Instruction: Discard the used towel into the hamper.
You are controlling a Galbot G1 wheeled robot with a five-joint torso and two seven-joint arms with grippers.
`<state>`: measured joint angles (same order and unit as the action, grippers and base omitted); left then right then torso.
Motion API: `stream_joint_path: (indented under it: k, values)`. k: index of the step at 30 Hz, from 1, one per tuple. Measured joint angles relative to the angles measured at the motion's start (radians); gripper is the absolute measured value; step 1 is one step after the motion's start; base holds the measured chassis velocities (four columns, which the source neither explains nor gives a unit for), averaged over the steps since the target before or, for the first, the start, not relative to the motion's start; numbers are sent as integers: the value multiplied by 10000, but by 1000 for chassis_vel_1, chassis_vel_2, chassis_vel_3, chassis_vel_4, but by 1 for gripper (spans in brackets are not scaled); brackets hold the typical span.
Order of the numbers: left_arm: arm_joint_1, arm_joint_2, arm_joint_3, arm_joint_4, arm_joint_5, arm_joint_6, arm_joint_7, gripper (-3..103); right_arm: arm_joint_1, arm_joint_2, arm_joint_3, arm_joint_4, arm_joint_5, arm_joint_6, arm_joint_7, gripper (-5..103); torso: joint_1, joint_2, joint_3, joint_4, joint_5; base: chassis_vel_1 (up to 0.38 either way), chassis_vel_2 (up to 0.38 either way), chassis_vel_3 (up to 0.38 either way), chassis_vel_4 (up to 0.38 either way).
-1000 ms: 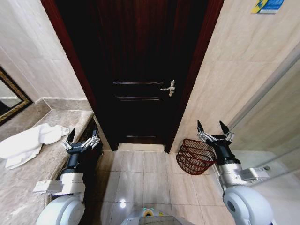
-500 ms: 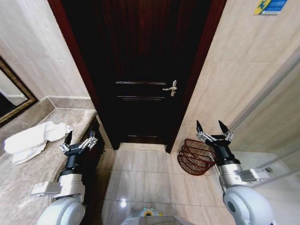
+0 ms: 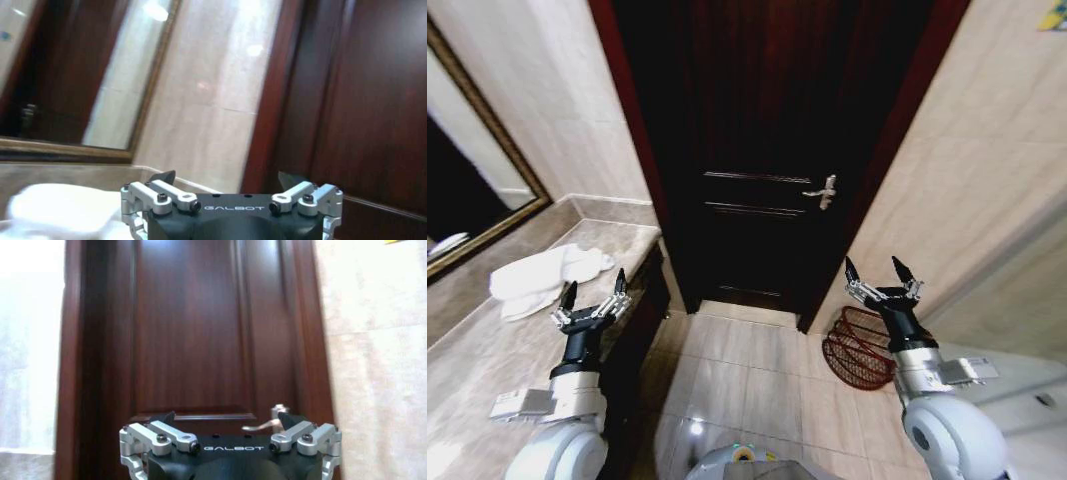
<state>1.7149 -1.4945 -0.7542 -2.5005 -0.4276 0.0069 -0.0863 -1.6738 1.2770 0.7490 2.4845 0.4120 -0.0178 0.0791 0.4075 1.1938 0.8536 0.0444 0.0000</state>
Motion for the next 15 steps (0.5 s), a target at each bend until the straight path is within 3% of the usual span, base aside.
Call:
stream_joint_path:
  k: [2,15]
  values:
    - [4,-2,-41,0,-3,-15,-47,97,-8,0,17,-18,11,32,-2,100,1,0,1,1,-1,117,121,133,113]
    - [-4,-17,-72,0,-4,-19,-83,100,2,-22,58,-106,49,137,-12,100,1,0,1,0,0,121,132,128,127]
